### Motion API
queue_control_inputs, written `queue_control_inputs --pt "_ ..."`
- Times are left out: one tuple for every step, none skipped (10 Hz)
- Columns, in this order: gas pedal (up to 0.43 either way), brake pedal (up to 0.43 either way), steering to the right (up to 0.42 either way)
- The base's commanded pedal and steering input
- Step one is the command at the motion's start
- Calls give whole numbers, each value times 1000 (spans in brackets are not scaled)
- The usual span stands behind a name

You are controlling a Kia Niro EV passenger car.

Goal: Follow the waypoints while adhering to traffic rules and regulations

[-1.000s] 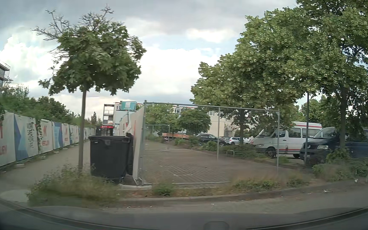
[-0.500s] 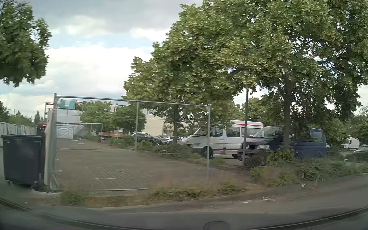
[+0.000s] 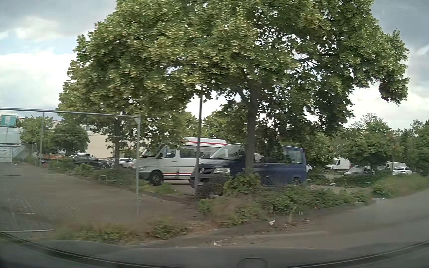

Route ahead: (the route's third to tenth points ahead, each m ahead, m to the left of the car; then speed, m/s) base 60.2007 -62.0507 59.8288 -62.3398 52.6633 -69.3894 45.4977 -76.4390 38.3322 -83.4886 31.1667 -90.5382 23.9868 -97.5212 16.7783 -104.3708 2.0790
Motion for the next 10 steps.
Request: queue_control_inputs --pt "79 37 962" --pt "79 37 962" --pt "79 37 960" --pt "79 37 950" --pt "79 37 932" --pt "79 37 913" --pt "79 37 893" --pt "79 37 872" --pt "79 37 847" --pt "79 37 811"
